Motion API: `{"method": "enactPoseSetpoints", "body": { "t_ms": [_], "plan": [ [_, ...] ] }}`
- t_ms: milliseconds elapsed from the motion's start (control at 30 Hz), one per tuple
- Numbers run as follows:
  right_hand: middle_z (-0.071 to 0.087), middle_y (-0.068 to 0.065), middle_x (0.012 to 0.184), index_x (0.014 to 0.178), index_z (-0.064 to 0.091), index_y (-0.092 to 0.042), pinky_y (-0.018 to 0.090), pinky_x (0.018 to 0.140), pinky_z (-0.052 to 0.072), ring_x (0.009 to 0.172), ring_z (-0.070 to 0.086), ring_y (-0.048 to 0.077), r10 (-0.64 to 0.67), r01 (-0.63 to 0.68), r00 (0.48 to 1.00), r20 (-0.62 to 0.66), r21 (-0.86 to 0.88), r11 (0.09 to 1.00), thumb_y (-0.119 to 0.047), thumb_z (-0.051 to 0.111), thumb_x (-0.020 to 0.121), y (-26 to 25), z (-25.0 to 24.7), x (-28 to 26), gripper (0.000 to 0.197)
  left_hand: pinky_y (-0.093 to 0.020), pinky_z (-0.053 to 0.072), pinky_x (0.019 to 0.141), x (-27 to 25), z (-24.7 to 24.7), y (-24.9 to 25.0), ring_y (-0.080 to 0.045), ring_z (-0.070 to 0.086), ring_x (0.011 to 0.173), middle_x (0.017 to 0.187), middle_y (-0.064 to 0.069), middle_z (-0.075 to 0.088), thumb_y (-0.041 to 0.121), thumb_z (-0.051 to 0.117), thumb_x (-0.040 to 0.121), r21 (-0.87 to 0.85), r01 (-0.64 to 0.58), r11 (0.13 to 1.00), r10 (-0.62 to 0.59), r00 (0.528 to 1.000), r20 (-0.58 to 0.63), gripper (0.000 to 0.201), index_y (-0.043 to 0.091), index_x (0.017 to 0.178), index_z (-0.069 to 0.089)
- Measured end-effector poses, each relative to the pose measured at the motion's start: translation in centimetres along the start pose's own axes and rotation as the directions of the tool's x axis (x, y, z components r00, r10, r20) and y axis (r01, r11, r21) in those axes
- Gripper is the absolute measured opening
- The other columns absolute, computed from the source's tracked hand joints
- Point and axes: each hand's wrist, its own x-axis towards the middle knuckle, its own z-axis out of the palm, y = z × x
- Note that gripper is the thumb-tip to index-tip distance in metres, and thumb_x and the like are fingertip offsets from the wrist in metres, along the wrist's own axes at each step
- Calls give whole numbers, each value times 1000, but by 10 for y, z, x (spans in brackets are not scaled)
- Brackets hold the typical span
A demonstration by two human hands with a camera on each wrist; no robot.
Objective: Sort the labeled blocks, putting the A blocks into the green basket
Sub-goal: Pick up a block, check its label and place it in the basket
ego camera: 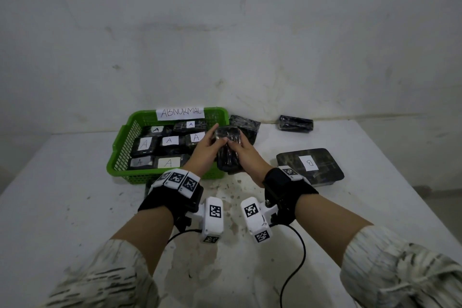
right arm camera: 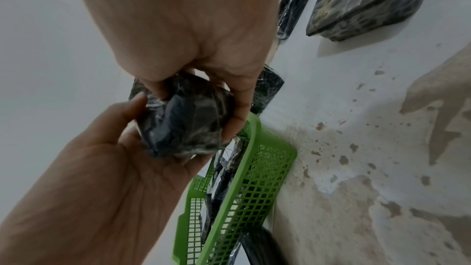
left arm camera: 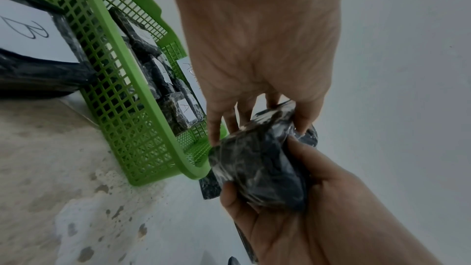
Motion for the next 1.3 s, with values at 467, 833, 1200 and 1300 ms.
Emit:
{"method": "enactPoseSetpoints", "body": {
  "t_ms": [467,833,1200,1300],
  "plan": [
    [60,7,120,152,24,-24,39,82,55,91,65,17,-5,5,1000,7,12,1000,-4,45,98,4,-3,5,61,-17,50,72,2,-1,-1,-18,57,103,132,-13,54,6,45,95,65,-2,998,2,1000,2,59,19,148,21],
    [55,2,130,151,19,-29,36,81,55,102,63,17,-6,5,1000,13,45,999,-14,56,95,6,-5,2,69,-22,48,86,5,-1,-9,-20,53,113,129,-8,53,-4,40,94,45,-10,999,9,1000,15,56,15,146,29],
    [58,-4,93,128,54,-12,30,74,50,82,57,12,-8,27,988,-156,120,992,-18,56,96,2,-19,7,33,-28,54,66,8,-13,-11,-23,59,84,101,-13,55,-2,45,93,54,-46,997,55,985,-165,37,18,125,47],
    [61,-3,94,128,56,-14,25,71,50,81,59,11,-70,85,982,-178,82,993,-22,56,96,2,-18,4,33,-43,49,89,4,-12,-4,-26,62,98,103,-10,65,24,33,101,-112,61,992,-75,990,-123,27,22,108,59]
  ]
}}
